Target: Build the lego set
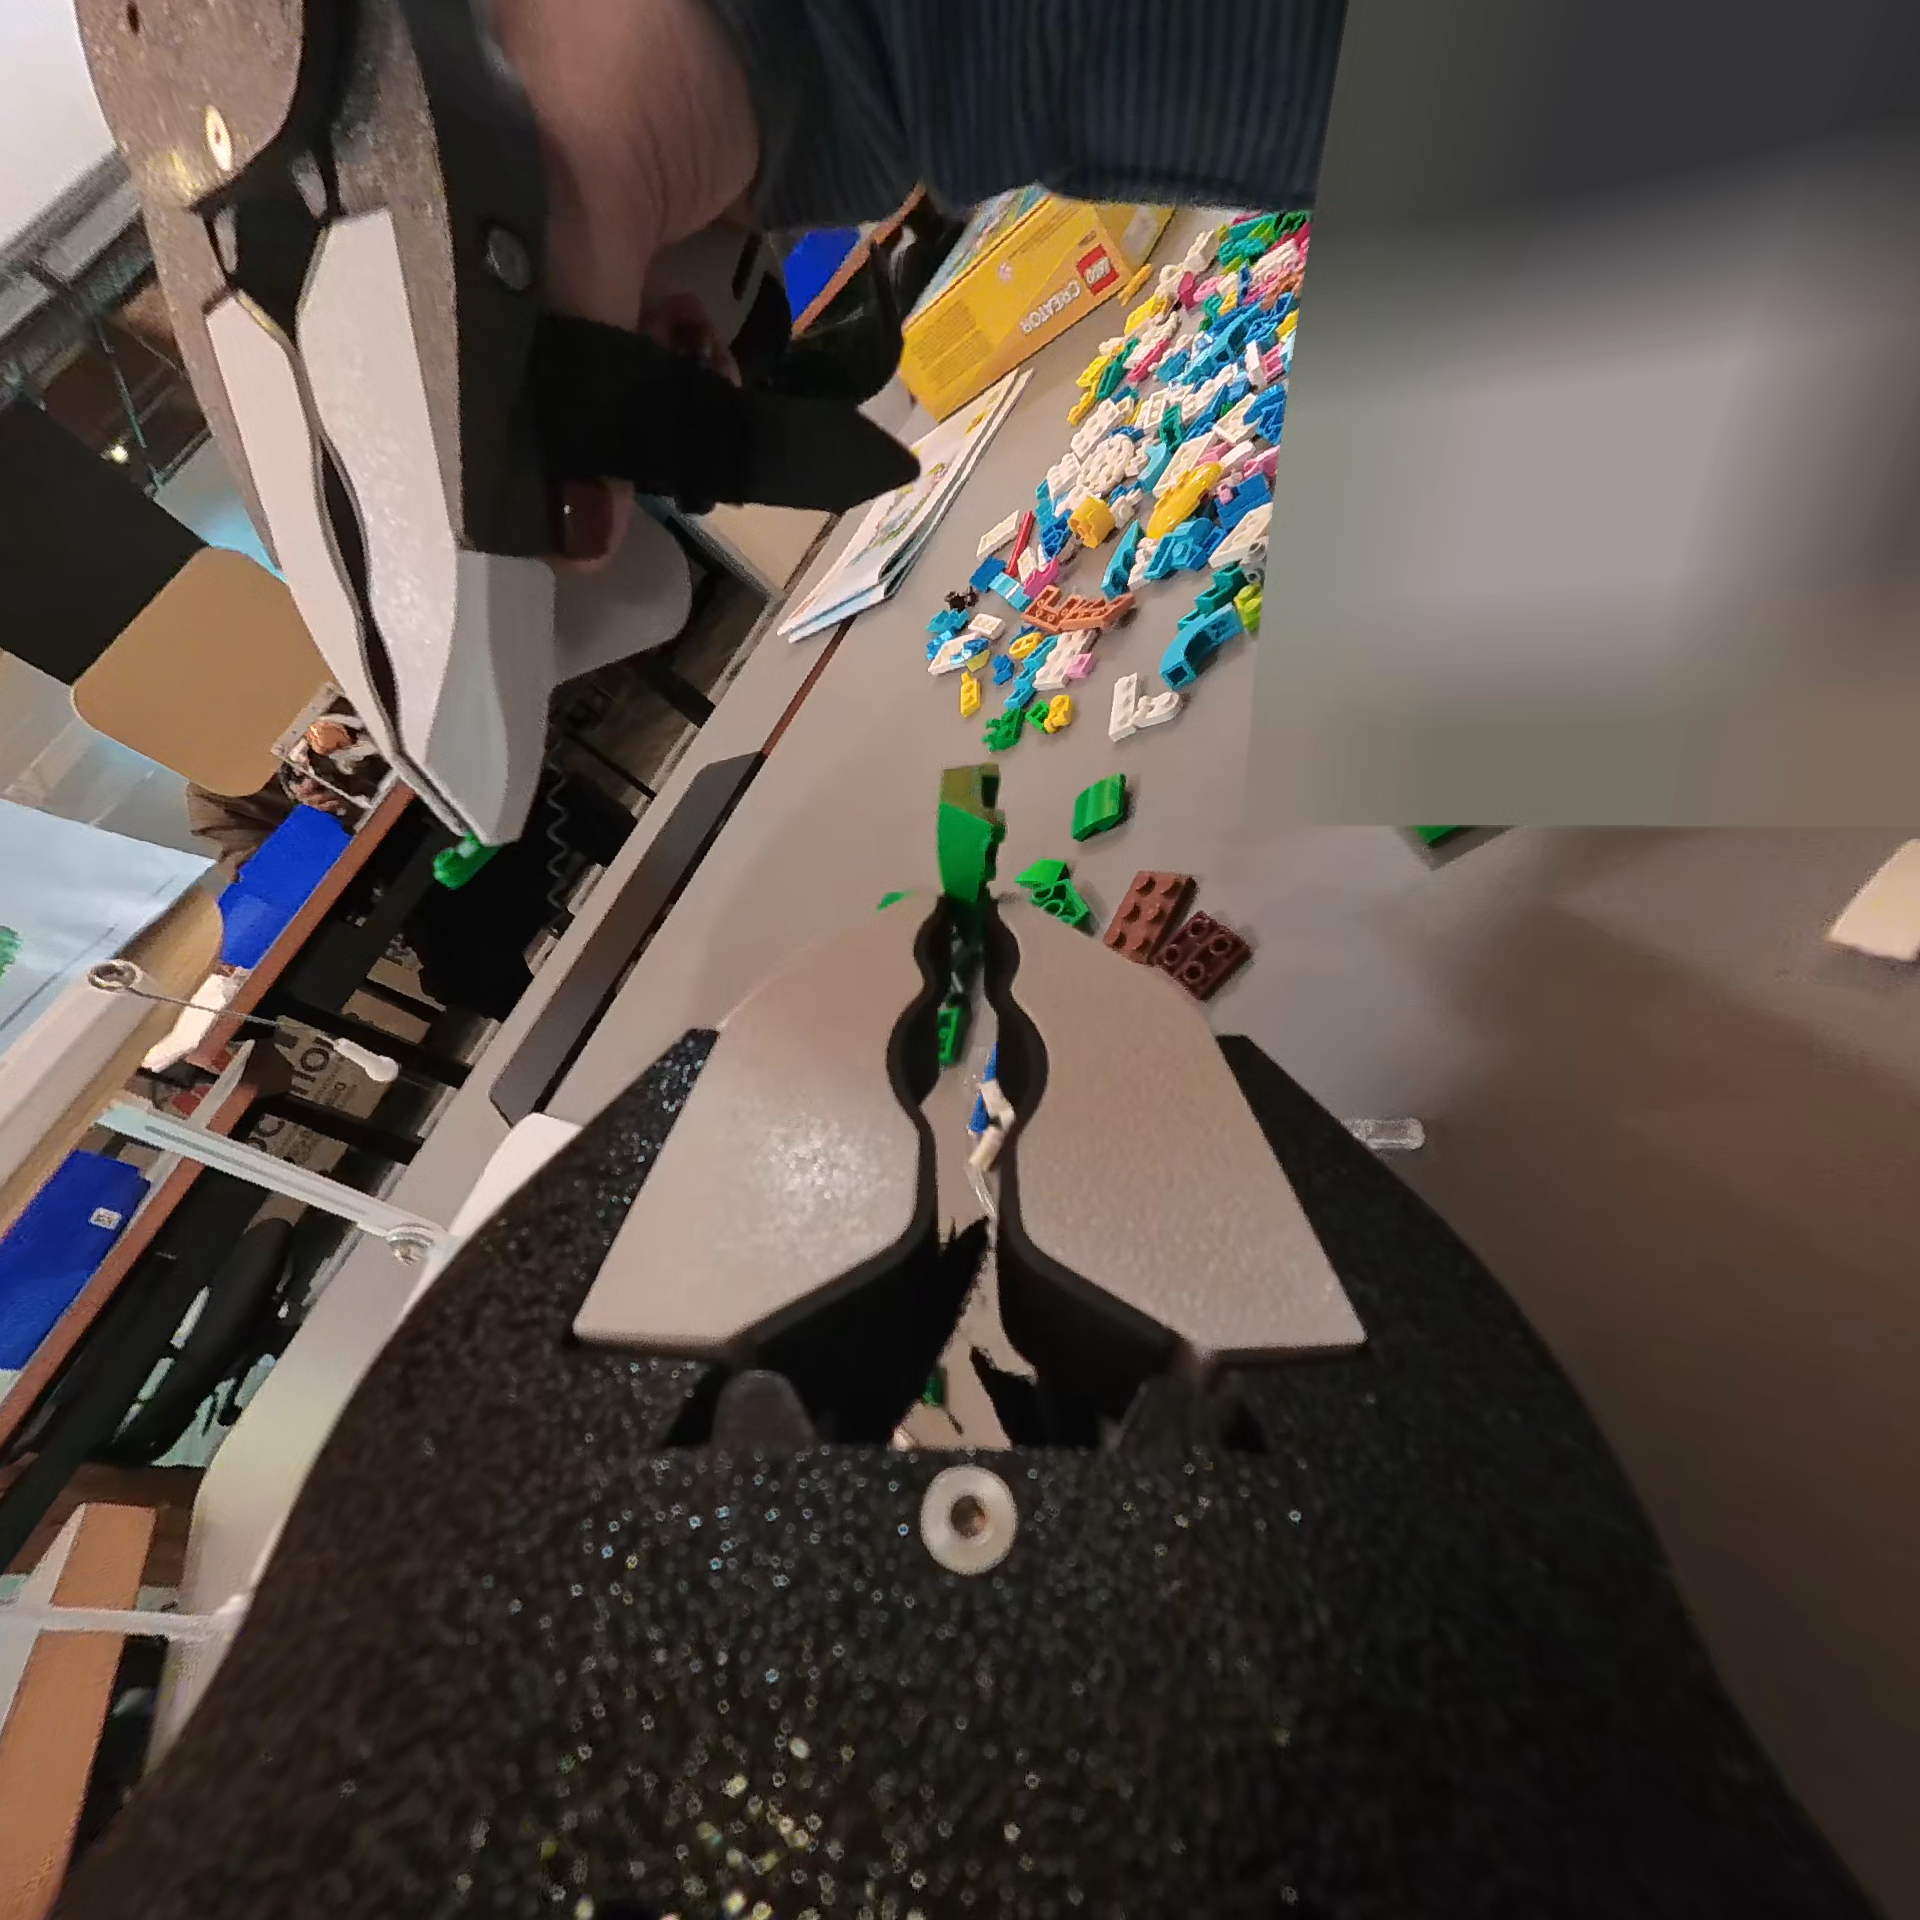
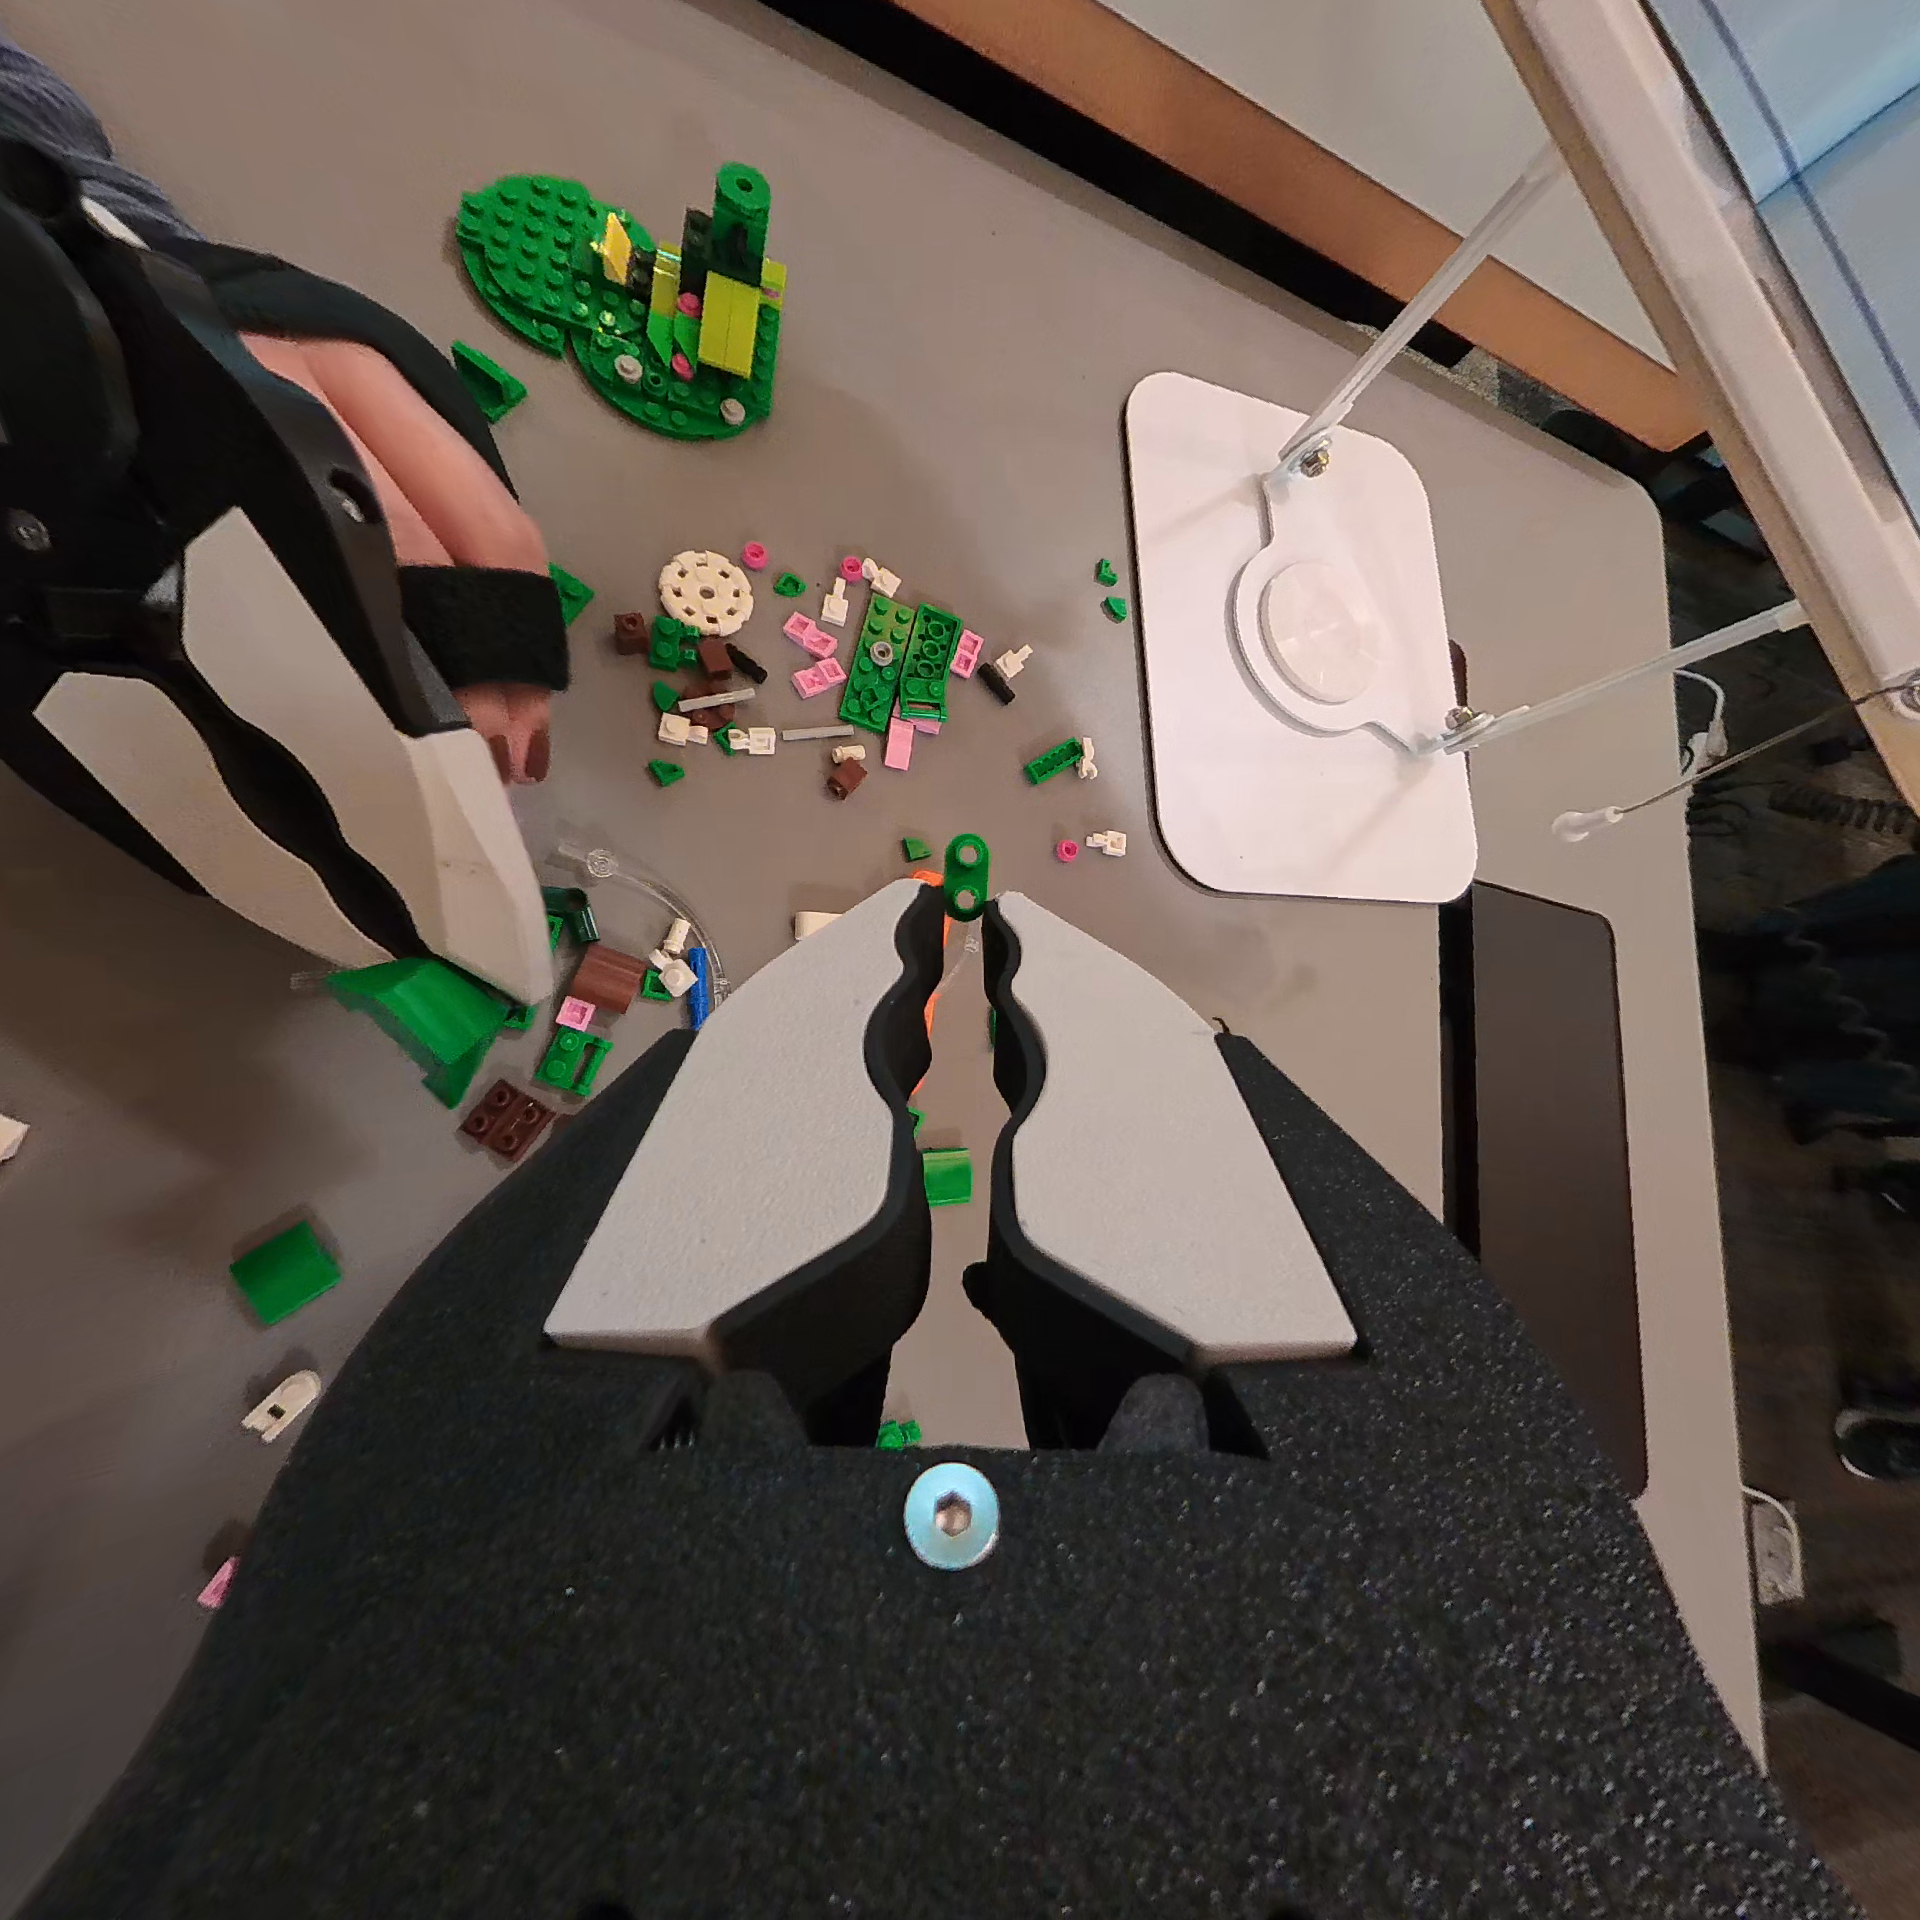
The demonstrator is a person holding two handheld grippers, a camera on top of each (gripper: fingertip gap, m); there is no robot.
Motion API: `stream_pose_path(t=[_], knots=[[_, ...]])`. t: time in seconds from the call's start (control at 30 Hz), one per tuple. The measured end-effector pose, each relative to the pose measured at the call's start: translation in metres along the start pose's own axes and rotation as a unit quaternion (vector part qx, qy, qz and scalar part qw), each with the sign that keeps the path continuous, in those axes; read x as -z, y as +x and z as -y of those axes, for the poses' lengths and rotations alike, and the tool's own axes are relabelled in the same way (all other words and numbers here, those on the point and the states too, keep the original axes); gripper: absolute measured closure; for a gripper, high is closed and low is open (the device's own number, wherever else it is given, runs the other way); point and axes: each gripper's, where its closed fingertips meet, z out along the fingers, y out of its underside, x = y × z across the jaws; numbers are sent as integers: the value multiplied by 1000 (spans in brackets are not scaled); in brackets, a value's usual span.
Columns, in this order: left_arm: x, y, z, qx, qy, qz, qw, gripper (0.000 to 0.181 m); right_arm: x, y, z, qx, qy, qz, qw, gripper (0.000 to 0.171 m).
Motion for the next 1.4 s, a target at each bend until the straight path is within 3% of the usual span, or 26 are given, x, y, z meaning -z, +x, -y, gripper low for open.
stream_pose_path(t=[0.37,0.97,1.4], knots=[[-2,-31,-42,178,-92,37,979,177,0,2,-3,-6,-2,0,1000,165],[-2,-31,-46,177,-102,38,978,176,-4,0,-6,-8,-11,5,1000,165],[-2,-30,-45,174,-102,34,979,176,-6,10,-20,14,-82,-47,995,165]])
